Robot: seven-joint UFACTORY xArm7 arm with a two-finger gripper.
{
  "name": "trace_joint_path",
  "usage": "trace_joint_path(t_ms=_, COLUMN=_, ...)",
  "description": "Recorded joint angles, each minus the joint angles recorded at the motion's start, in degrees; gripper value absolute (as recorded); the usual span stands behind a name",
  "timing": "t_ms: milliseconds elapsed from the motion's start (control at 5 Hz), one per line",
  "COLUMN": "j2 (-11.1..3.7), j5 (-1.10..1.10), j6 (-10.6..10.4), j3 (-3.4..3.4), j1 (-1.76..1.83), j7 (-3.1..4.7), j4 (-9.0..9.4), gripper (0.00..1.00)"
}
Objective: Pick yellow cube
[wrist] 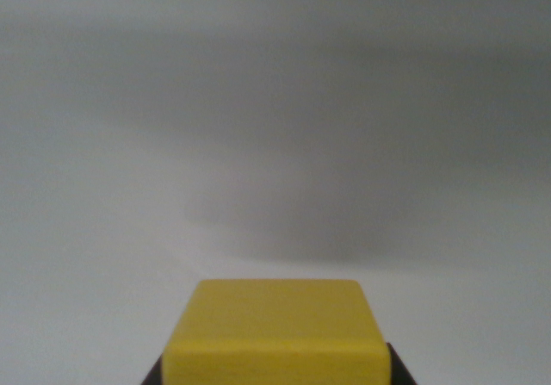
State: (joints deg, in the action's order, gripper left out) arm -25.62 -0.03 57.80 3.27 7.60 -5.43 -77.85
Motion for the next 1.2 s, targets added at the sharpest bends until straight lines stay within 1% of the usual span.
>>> trace_joint_path(t_ms=200, j2=0.0, j5=0.0, j6=0.0, j3=0.0, j1=0.0, j7=0.0, j4=0.0, gripper=1.0)
trace_joint_path(t_ms=400, j2=0.92, j5=0.05, j6=2.5, j3=0.03, j1=-0.02, j7=-0.01, j4=-1.59, gripper=1.0)
trace_joint_path(t_ms=600, j2=0.92, j5=0.05, j6=2.5, j3=0.03, j1=-0.02, j7=-0.01, j4=-1.59, gripper=1.0)
trace_joint_path(t_ms=800, j2=1.89, j5=0.09, j6=5.1, j3=0.06, j1=-0.04, j7=-0.03, j4=-3.25, gripper=1.0)
trace_joint_path(t_ms=1000, j2=1.89, j5=0.09, j6=5.1, j3=0.06, j1=-0.04, j7=-0.03, j4=-3.25, gripper=1.0)
trace_joint_path(t_ms=1200, j2=2.85, j5=0.14, j6=7.7, j3=0.09, j1=-0.06, j7=-0.04, j4=-4.9, gripper=1.0)
